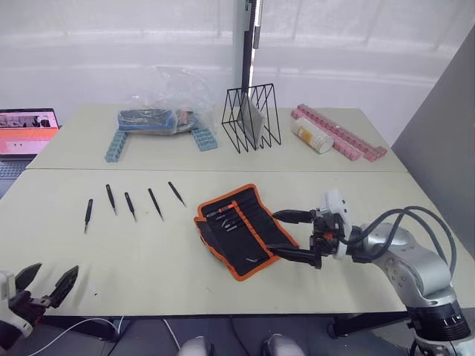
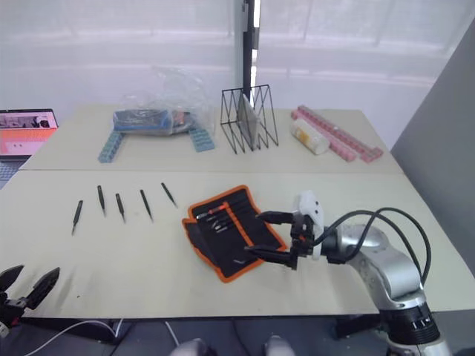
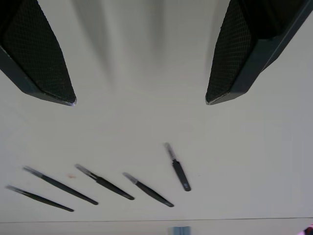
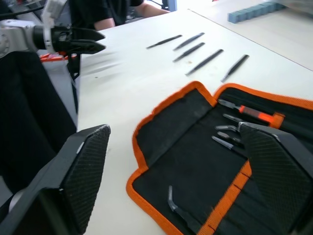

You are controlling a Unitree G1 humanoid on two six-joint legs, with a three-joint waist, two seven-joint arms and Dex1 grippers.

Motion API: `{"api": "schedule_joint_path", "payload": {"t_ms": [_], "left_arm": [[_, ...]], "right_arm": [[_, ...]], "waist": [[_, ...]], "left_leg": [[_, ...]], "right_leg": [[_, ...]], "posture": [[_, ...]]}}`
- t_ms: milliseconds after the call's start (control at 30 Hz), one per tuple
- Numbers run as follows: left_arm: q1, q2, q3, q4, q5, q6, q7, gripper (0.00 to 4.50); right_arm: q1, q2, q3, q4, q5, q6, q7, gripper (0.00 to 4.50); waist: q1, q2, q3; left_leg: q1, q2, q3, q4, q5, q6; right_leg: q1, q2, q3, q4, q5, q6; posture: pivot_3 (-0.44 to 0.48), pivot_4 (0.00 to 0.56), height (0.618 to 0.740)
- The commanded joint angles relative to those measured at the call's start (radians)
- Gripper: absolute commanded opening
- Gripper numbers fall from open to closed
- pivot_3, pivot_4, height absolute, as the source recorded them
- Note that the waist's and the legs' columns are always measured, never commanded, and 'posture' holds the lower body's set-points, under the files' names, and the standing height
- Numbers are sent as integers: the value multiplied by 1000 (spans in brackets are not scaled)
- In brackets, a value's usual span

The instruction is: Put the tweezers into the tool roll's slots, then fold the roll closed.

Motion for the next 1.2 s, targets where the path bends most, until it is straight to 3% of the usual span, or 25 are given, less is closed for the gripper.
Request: {"api": "schedule_joint_path", "payload": {"t_ms": [33,300,433,667,900,1067,1200], "left_arm": [[9,-5,29,-69,-41,43,71,4500],[-75,-2,18,-148,-72,206,296,4500],[-33,-42,19,-243,-65,233,349,4500],[90,-104,60,-304,-102,226,343,4500],[80,-107,15,-286,-89,226,357,4500],[-18,-44,-35,-194,-57,229,352,4500],[-186,57,-99,-2,-11,214,327,4500]], "right_arm": [[-37,-6,20,-3,-15,-31,19,4480],[-50,-23,58,7,-59,-52,36,4480],[-58,-27,66,-8,-50,-38,34,4480],[-47,-8,85,-34,-42,-17,13,4480],[-43,-10,96,-38,-46,-3,2,4480],[-42,-2,108,-32,-58,-6,-13,4480],[-40,9,109,-39,-57,1,-43,4480]], "waist": [[0,0,0],[1,0,0],[-2,0,0],[-12,0,0],[0,0,0],[3,0,0],[5,0,0]], "left_leg": [[0,0,0,0,0,0],[0,0,-1,-1,0,0],[0,0,-1,-1,-1,-2],[1,0,-1,-4,-2,-3],[0,0,0,-4,-2,-3],[0,0,0,-4,-2,-3],[0,0,0,-4,-1,-3]], "right_leg": [[0,-1,0,0,0,0],[0,-8,-10,0,1,-1],[0,-12,-18,0,1,-3],[-1,-14,-23,-1,0,-5],[1,-15,-25,-8,0,-6],[1,-14,-26,-8,0,-6],[1,-12,-28,-7,0,-6]], "posture": [[0,150,737],[0,150,737],[0,150,737],[0,150,737],[0,150,737],[0,150,737],[0,150,737]]}}
